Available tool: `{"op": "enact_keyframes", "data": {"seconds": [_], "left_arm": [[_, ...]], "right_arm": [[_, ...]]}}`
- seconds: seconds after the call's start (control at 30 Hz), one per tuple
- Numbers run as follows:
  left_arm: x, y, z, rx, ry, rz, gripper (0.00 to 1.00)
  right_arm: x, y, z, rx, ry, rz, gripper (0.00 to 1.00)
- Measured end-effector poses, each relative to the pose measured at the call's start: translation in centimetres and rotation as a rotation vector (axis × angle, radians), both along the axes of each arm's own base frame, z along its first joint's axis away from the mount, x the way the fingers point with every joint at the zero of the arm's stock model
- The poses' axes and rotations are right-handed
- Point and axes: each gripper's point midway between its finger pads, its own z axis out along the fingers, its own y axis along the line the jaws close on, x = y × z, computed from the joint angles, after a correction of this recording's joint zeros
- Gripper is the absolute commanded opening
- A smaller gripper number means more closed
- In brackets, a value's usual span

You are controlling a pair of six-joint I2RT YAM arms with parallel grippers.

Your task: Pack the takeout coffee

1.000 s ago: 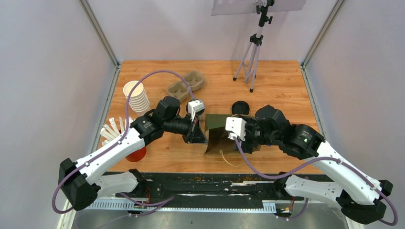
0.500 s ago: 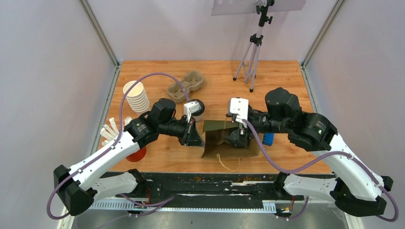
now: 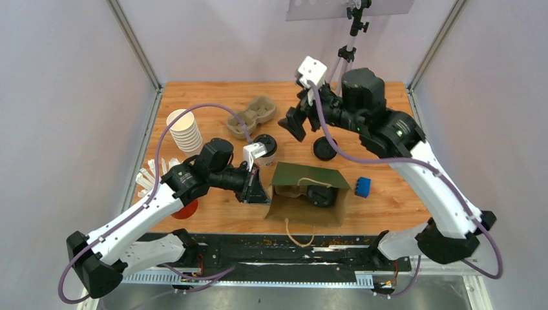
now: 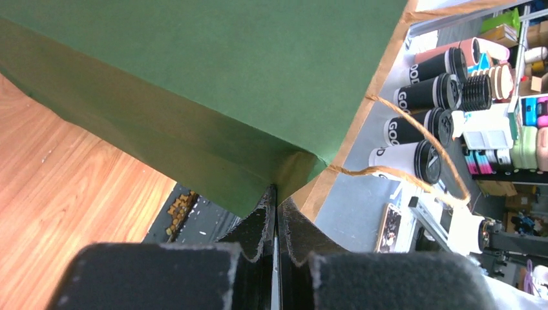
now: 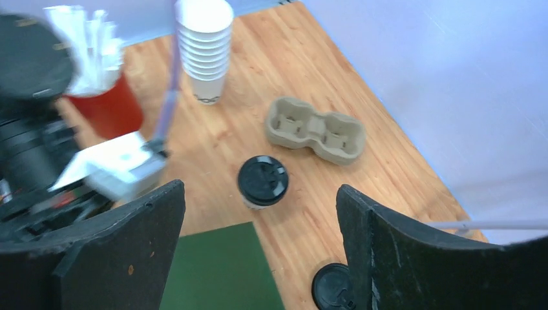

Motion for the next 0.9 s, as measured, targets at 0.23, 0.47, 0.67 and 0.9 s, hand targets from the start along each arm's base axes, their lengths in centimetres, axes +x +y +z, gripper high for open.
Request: {"op": "enact_keyframes", "data": {"seconds": [0.23, 0.47, 0.67, 0.9], "left_arm": [[-1.0, 1.6, -1.7, 0.033, -0.009, 0.015, 0.06], [-1.2, 2.3, -1.7, 0.029, -0.044, 0.034, 0.06], [-1.2, 2.5, -1.8, 0.032, -0.063, 0.029, 0.07], [-1.2, 2.5, -2.5, 0.054, -0.061, 0.011, 0.08]], "right_arm": [[7.7, 1.9, -7.2, -0.130, 0.154, -0.141, 0.97], [10.7, 4.5, -17.3, -0.302, 0.331, -0.138, 1.00], [11.9, 5.9, -23.7, -0.406, 0.433, -0.118, 0.99], [12.3, 6.5, -26.2, -0.468, 0.452, -0.092, 0.99]]}}
